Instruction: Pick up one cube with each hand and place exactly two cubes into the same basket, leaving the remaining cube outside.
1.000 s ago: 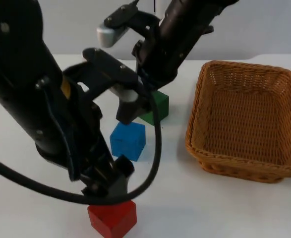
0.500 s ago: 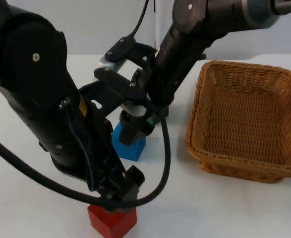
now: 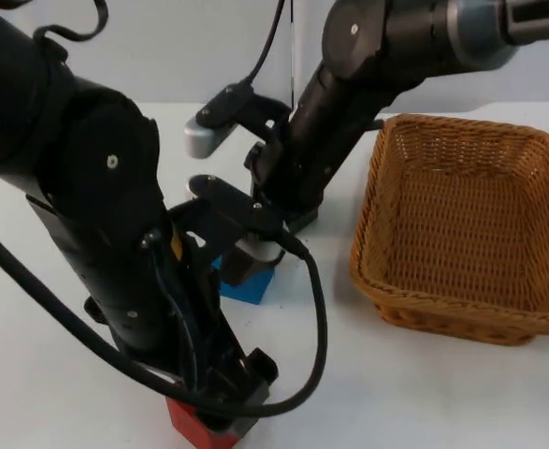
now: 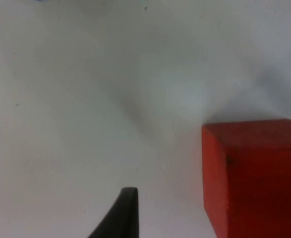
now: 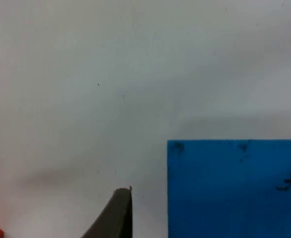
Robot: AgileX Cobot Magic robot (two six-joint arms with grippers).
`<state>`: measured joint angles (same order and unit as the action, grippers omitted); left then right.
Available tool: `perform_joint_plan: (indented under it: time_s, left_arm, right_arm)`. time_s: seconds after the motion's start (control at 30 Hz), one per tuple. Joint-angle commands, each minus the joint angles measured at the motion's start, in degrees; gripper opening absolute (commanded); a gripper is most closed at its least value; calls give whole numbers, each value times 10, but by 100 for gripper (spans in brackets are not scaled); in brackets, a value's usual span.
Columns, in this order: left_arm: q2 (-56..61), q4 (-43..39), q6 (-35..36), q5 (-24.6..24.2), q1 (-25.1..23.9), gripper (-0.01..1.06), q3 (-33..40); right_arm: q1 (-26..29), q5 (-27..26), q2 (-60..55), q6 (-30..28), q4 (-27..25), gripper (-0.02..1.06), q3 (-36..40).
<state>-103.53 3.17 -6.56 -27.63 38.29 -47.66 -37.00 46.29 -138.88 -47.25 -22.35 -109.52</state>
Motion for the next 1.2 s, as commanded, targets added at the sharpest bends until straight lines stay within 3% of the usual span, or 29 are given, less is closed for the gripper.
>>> perform_joint_plan:
  time_s: [0.0, 0.4, 1.17]
  left_arm:
    - [-7, 8, 4, 11, 3, 105, -3]
    - [-38, 20, -3, 47, 3, 105, -1]
    - [-45, 24, -6, 62, 3, 104, -1]
  right_arm:
    - [-3, -3, -8, -4, -4, 105, -3]
    - [-3, -13, -13, -7, -5, 105, -3]
    - [-3, -22, -26, -12, -5, 102, -3]
